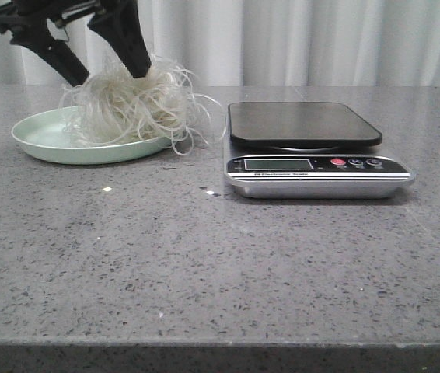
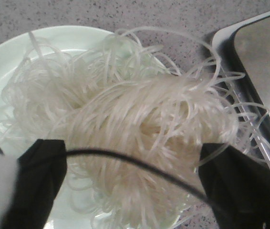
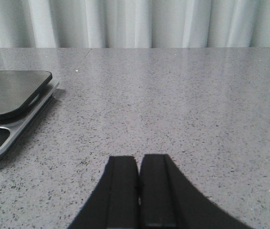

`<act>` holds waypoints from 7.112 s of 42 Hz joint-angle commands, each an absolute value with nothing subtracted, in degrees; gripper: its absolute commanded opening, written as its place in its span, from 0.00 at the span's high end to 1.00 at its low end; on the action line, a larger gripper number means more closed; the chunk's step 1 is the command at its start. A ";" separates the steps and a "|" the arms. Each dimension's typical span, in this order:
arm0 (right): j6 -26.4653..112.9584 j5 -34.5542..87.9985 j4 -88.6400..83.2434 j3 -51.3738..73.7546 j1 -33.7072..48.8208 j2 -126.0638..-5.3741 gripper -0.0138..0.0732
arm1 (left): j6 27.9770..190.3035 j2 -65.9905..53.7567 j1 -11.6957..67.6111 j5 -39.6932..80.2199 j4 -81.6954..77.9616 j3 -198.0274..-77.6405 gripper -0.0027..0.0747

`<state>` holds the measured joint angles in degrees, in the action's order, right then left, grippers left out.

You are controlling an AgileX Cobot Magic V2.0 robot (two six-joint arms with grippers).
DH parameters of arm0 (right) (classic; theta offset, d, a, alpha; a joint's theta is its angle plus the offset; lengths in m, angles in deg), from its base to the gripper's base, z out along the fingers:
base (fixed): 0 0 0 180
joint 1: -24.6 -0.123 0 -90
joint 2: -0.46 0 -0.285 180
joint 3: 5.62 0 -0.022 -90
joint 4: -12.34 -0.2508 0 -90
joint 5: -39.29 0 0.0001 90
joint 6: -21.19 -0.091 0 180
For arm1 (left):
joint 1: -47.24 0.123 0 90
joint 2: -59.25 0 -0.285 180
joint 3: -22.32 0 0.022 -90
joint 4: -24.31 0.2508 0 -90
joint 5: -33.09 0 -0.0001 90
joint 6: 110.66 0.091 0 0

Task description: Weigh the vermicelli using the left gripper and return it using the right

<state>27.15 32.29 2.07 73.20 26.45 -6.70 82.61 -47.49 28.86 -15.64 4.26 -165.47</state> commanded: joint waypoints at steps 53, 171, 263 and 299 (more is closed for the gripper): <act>27.11 36.48 0.69 72.74 26.74 -5.81 0.67 | 82.86 -45.05 28.65 -15.01 2.83 -167.29 0.78; 27.11 36.54 0.69 72.74 26.74 -5.81 0.67 | 85.88 -45.82 8.69 -13.01 0.46 -179.27 0.34; 27.11 38.62 -7.59 48.54 26.39 -17.16 0.67 | 53.99 33.48 8.83 18.22 37.76 -108.26 0.79; 38.13 6.75 -7.74 2.79 14.37 -72.44 0.31 | 53.99 33.48 8.83 18.89 37.76 -108.26 0.79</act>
